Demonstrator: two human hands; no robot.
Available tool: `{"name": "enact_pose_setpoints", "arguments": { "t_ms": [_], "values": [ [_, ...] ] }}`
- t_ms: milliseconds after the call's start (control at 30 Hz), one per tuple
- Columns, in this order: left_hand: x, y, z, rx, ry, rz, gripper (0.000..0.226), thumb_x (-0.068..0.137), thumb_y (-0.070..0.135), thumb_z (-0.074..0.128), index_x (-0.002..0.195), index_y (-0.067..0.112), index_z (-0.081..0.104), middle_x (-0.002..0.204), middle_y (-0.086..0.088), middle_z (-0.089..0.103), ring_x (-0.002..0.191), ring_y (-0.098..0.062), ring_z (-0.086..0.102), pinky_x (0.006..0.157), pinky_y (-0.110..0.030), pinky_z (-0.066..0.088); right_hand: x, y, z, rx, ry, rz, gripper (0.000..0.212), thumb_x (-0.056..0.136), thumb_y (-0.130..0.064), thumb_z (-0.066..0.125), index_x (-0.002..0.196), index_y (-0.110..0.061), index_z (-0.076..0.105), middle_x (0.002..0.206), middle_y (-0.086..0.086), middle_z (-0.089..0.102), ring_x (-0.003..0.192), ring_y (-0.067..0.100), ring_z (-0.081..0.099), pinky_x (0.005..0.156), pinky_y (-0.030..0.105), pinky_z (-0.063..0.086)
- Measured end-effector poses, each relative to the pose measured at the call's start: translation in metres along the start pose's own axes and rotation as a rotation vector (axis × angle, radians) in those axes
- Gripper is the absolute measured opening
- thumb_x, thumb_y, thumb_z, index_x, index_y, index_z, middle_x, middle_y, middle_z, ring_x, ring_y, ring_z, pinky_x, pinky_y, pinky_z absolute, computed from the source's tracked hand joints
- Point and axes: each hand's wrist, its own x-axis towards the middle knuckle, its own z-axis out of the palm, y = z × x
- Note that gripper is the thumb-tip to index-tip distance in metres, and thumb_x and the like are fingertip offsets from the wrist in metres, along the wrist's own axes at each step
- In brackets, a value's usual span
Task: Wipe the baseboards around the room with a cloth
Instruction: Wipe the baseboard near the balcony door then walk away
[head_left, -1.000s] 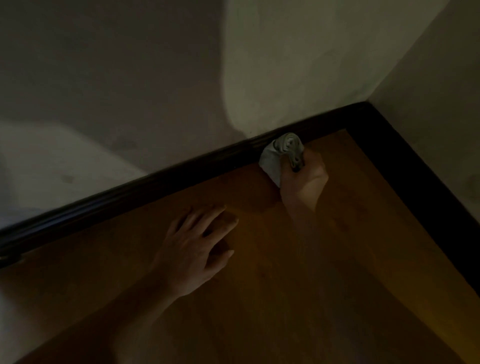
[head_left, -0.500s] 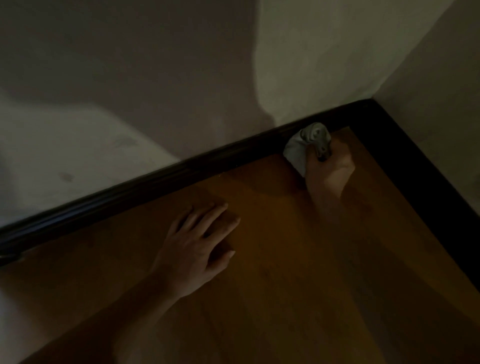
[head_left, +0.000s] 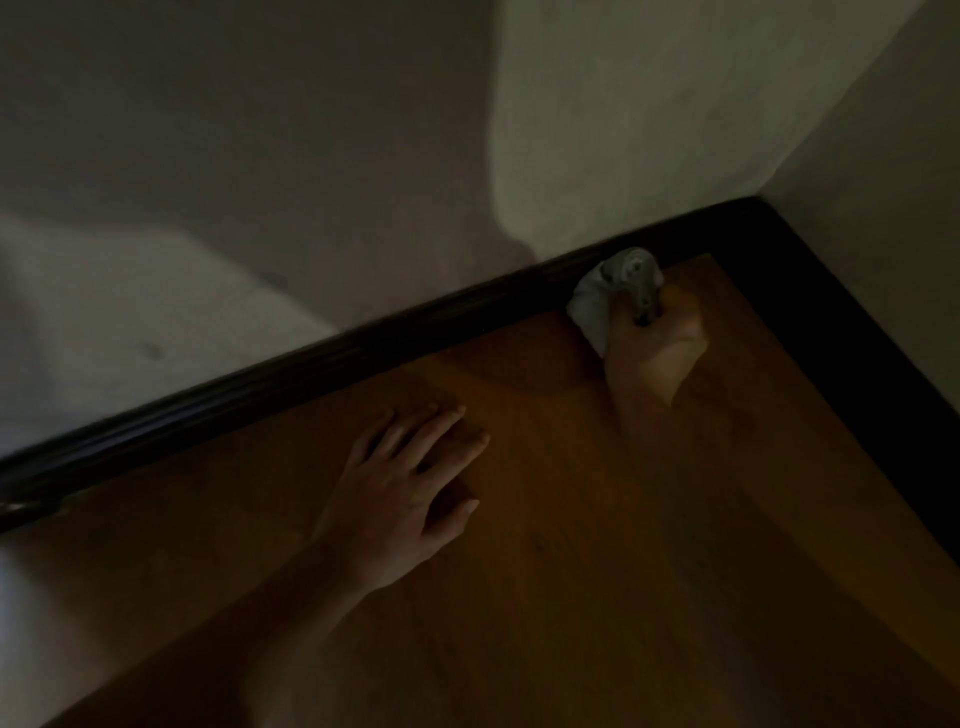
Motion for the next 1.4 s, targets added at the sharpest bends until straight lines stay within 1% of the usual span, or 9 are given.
{"name": "enact_pose_setpoints", "arguments": {
  "t_ms": [133,300,433,533,667,833,1067,1233,1400],
  "values": [
    [-0.001,0.001,0.002,-0.015,0.011,-0.013,0.06,0.094,0.063,0.044,0.15,0.041,0.041,0.16,0.008,0.034,0.145,-0.017,0.032,0.116,-0.048,0.03,-0.041,-0.017,0.009,0.045,-0.121,-0.153,0.013,0.08,-0.005,0.071,0.076,0.0,0.06,0.079,0.017,0.057,0.073,0.029,0.054,0.062,0.023,0.026],
    [-0.001,0.002,0.0,0.006,0.007,-0.013,0.06,0.094,0.064,0.041,0.149,0.041,0.043,0.16,0.007,0.034,0.143,-0.018,0.032,0.113,-0.046,0.031,-0.047,-0.022,0.007,0.091,-0.227,-0.227,0.011,0.083,-0.006,0.072,0.08,0.0,0.064,0.081,0.013,0.057,0.071,0.012,0.045,0.059,0.021,0.026],
    [-0.001,0.003,-0.002,0.006,-0.012,-0.017,0.061,0.095,0.066,0.037,0.15,0.042,0.041,0.162,0.007,0.031,0.142,-0.02,0.034,0.111,-0.047,0.032,-0.017,-0.01,-0.002,0.018,-0.137,-0.133,0.011,0.083,-0.005,0.069,0.086,0.004,0.063,0.087,0.021,0.061,0.08,0.032,0.058,0.065,0.022,0.027],
    [0.0,0.003,-0.004,0.006,-0.014,-0.016,0.061,0.095,0.066,0.037,0.15,0.041,0.042,0.161,0.006,0.032,0.141,-0.021,0.037,0.111,-0.049,0.035,0.011,0.006,-0.006,-0.026,-0.074,-0.012,0.015,0.088,-0.012,0.064,0.092,0.003,0.064,0.094,0.021,0.063,0.089,0.034,0.06,0.069,0.025,0.034],
    [0.0,0.003,-0.004,0.001,-0.02,-0.014,0.06,0.095,0.066,0.037,0.15,0.04,0.042,0.162,0.006,0.031,0.142,-0.02,0.035,0.113,-0.049,0.032,0.027,0.013,-0.004,-0.017,-0.011,0.165,0.018,0.09,-0.018,0.061,0.096,-0.001,0.064,0.098,0.018,0.065,0.093,0.03,0.061,0.068,0.024,0.032],
    [0.0,0.004,-0.004,0.007,-0.02,-0.016,0.06,0.095,0.065,0.037,0.149,0.04,0.043,0.162,0.006,0.032,0.142,-0.02,0.035,0.113,-0.047,0.03,0.027,0.016,-0.005,-0.041,-0.095,0.107,0.018,0.091,-0.018,0.062,0.101,-0.003,0.064,0.104,0.016,0.064,0.096,0.026,0.059,0.074,0.024,0.038],
    [0.001,0.006,-0.01,0.009,-0.045,-0.015,0.06,0.095,0.064,0.037,0.148,0.038,0.047,0.161,0.005,0.034,0.14,-0.023,0.04,0.11,-0.05,0.038,0.028,0.019,-0.005,-0.02,-0.04,0.074,0.017,0.089,-0.018,0.064,0.099,-0.004,0.066,0.1,0.016,0.064,0.094,0.026,0.059,0.071,0.022,0.033],
    [0.006,0.009,-0.013,0.008,-0.023,-0.023,0.058,0.093,0.063,0.04,0.141,0.034,0.055,0.156,0.003,0.042,0.135,-0.025,0.047,0.105,-0.052,0.041,0.045,0.026,-0.008,-0.031,-0.026,0.132,0.018,0.09,-0.018,0.062,0.095,-0.001,0.064,0.095,0.013,0.065,0.088,0.025,0.061,0.068,0.024,0.038],
    [0.027,0.011,-0.015,0.056,-0.045,0.092,0.055,0.096,0.061,0.043,0.142,0.033,0.053,0.154,0.004,0.043,0.134,-0.019,0.045,0.112,-0.043,0.031,0.03,0.021,-0.006,0.051,-0.009,0.013,0.014,0.086,-0.009,0.066,0.094,0.003,0.065,0.096,0.018,0.064,0.086,0.02,0.056,0.071,0.023,0.037]
  ]
}}
